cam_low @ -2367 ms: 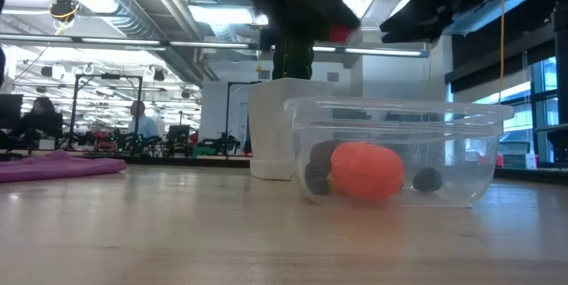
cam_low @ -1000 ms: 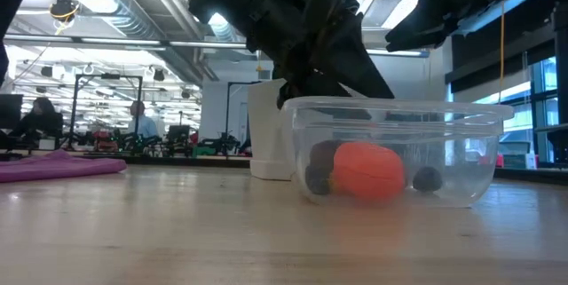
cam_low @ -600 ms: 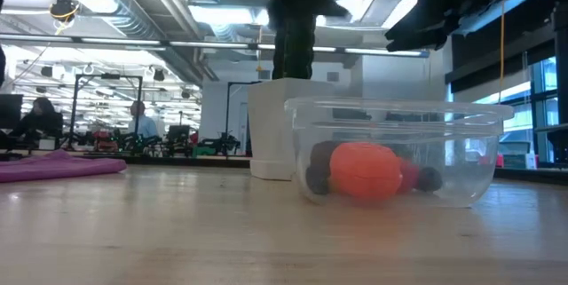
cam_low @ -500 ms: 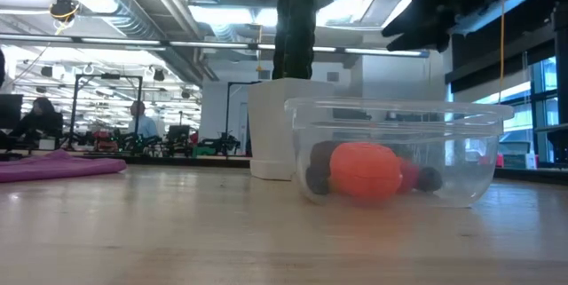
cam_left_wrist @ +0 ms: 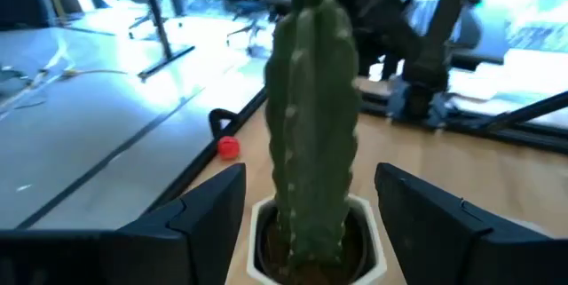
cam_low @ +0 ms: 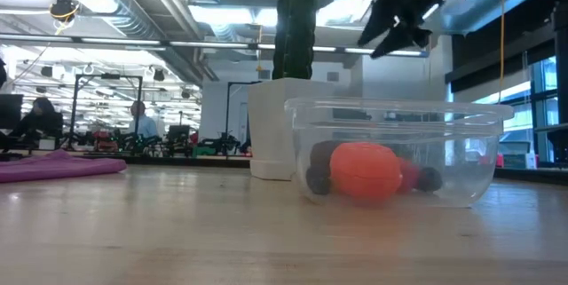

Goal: Pick and placing Produce into tupperware
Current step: Put the bottom strawberry into the transparent bin

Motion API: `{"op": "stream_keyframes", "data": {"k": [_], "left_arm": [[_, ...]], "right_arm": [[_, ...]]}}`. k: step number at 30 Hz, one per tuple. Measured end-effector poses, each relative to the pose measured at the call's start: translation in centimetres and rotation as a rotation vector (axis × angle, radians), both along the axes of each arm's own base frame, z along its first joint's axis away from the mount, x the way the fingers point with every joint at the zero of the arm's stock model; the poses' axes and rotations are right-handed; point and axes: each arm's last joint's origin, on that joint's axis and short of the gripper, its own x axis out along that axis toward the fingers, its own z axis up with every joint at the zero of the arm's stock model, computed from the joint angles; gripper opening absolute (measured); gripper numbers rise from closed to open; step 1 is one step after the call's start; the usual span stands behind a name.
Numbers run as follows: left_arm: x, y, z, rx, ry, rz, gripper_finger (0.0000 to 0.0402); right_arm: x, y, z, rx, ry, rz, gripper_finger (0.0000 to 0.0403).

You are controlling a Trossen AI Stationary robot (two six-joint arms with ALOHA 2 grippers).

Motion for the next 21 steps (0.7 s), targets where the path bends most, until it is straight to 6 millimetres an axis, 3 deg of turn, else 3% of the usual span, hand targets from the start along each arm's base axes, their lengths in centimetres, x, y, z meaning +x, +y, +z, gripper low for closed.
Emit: {"op": "stream_keyframes", "data": {"k": [5, 12, 17, 21], "left_arm": [[-3.8, 1.9, -4.2, -0.055, -0.079, -0.018, 0.0244], [-7.3, 3.2, -10.6, -0.158, -0.097, 0.089, 0.0244], [-7.8, 3.3, -12.7, -0.188, -0.146, 0.110, 0.0244], [-7.8, 3.3, -12.9, -0.193, -0.161, 0.111, 0.0244]], "right_arm": [[2.0, -2.3, -1.1, 0.072, 0.187, -0.054, 0.0253], [4.5, -5.0, -5.5, 0.180, 0.292, -0.067, 0.0253], [6.2, -6.0, -9.0, 0.255, 0.359, -0.103, 0.0253], [7.3, -6.4, -11.3, 0.287, 0.388, -0.090, 0.0253]]}}
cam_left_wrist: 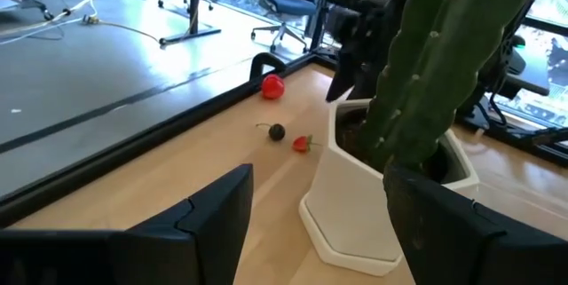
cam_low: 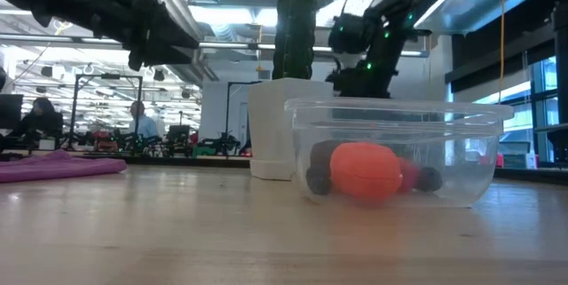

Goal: Pick and placing Produce into tupperware
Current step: Put the bottom strawberry into the transparent bin

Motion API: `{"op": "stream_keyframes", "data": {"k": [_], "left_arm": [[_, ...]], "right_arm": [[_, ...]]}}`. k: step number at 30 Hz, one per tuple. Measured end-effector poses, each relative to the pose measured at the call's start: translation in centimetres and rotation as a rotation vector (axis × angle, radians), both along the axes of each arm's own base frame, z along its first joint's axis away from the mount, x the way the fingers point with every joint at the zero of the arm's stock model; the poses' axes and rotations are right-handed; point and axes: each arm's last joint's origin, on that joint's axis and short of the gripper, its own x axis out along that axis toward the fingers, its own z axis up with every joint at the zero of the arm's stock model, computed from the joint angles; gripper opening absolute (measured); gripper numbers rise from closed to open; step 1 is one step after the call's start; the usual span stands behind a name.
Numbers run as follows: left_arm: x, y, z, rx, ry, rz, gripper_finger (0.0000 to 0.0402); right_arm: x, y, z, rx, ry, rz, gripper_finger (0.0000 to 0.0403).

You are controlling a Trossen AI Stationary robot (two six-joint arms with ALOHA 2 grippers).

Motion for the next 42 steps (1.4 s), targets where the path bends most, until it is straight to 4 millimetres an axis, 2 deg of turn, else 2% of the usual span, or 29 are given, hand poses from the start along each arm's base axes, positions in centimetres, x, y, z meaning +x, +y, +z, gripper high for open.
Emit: {"op": "stream_keyframes", "data": {"k": [6, 12, 21, 26, 34, 42], "left_arm": [[0.0, 0.0, 0.0, 0.002, -0.005, 0.000, 0.0244], [0.0, 0.0, 0.0, 0.002, -0.004, -0.001, 0.0244], [0.0, 0.0, 0.0, 0.002, -0.004, 0.000, 0.0244], [0.0, 0.0, 0.0, 0.002, -0.003, 0.000, 0.0244], [0.0, 0.0, 0.0, 0.001, 0.002, 0.000, 0.0244], [0.0, 0.0, -0.1, -0.001, 0.008, 0.000, 0.0244]], "right_arm": [[0.9, -0.3, -1.9, 0.064, -0.003, -0.010, 0.0253], [1.5, -0.6, -2.1, 0.072, -0.065, -0.016, 0.0253], [1.4, -1.0, -2.2, 0.051, -0.059, 0.003, 0.0253], [1.3, -1.0, -2.2, 0.003, -0.026, 0.122, 0.0253], [1.3, -0.8, -2.4, -0.102, 0.054, 0.483, 0.0253], [1.3, -1.0, -2.3, -0.180, 0.077, 0.640, 0.0253]]}}
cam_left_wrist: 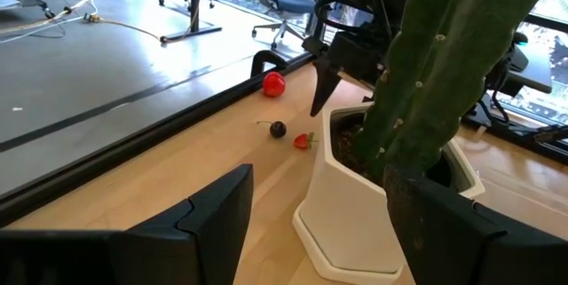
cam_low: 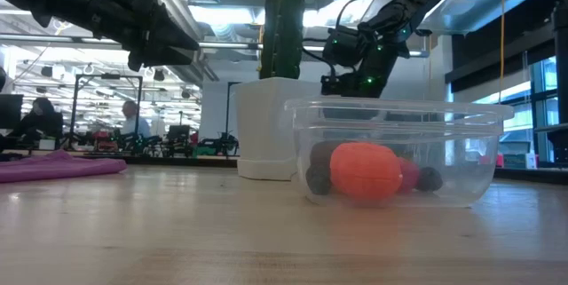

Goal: Pick and placing Produce into tupperware
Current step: Put the bottom strawberry into the transparent bin

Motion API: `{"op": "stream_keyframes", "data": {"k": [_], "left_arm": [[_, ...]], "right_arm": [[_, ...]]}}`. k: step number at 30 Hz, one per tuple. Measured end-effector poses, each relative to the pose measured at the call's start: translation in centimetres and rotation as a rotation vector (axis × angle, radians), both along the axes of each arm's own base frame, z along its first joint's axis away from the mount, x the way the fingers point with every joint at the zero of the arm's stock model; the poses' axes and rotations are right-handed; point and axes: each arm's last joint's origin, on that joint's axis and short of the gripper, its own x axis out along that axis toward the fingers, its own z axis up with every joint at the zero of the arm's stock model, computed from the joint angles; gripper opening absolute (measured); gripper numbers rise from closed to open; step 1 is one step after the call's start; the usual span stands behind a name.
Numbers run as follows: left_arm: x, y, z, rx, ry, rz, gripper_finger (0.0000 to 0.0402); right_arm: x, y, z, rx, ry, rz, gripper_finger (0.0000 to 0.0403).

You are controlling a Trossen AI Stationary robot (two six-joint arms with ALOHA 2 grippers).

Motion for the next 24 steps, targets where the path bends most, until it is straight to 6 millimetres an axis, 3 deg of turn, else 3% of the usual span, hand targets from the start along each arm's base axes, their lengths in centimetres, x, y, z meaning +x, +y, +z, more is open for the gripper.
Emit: {"op": "stream_keyframes", "data": {"k": [6, 24], "left_arm": [[0.0, 0.0, 0.0, -0.001, 0.004, 0.000, 0.0244], [0.0, 0.0, 0.0, 0.030, 0.021, -0.003, 0.0244]], "right_arm": [[0.0, 0.0, 0.0, -0.034, 0.013, 0.072, 0.0253], [-0.5, -1.2, 0.0, -0.002, -0.007, 0.043, 0.0253]]}}
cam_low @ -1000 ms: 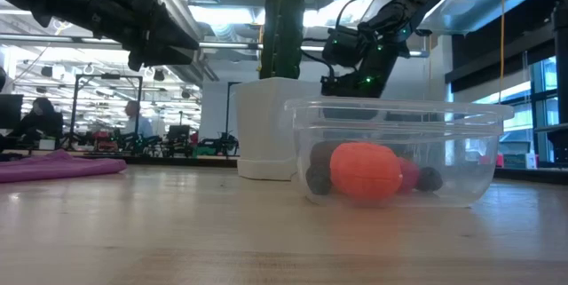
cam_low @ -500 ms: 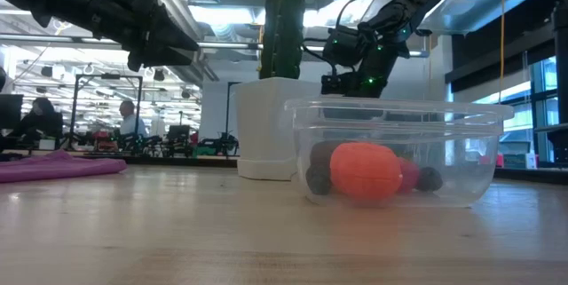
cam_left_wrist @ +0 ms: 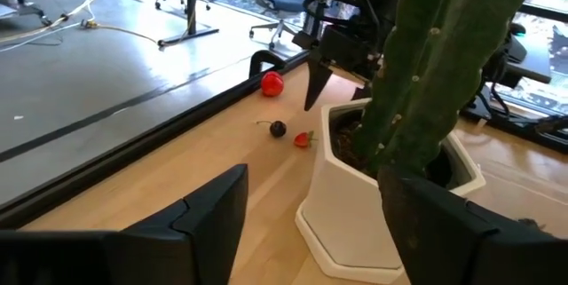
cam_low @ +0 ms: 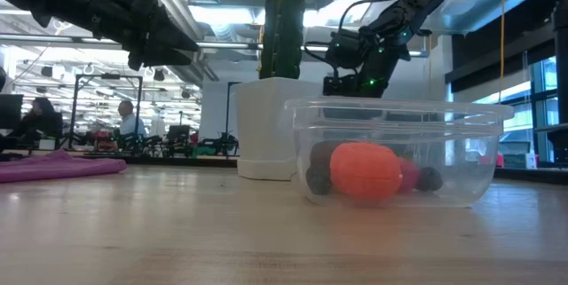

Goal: Pick and placing Produce into tupperware
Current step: Put the bottom strawberry into the transparent bin

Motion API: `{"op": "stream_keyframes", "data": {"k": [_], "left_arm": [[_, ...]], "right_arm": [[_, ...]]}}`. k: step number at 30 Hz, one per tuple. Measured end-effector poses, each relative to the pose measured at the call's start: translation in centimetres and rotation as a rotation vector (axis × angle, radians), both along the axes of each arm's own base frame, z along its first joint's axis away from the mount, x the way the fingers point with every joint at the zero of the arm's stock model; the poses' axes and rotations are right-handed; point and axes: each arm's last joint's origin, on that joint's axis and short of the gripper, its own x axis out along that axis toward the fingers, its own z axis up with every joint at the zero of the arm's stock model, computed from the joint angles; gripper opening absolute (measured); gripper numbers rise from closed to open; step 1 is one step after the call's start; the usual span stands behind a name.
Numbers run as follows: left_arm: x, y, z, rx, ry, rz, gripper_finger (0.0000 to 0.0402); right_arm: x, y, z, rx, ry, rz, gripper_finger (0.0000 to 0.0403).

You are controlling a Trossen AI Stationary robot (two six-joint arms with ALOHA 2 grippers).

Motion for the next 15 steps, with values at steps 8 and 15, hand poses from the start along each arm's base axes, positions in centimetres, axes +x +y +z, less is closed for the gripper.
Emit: {"op": "stream_keyframes", "data": {"k": [8, 15], "left_arm": [[0.0, 0.0, 0.0, 0.010, 0.005, 0.004, 0.0244], [0.0, 0.0, 0.0, 0.010, 0.006, 0.004, 0.0244]], "right_arm": [[0.7, -0.4, -2.3, 0.023, 0.025, -0.016, 0.0253], [1.2, -0.7, -3.3, 0.018, 0.016, -0.020, 0.0253]]}}
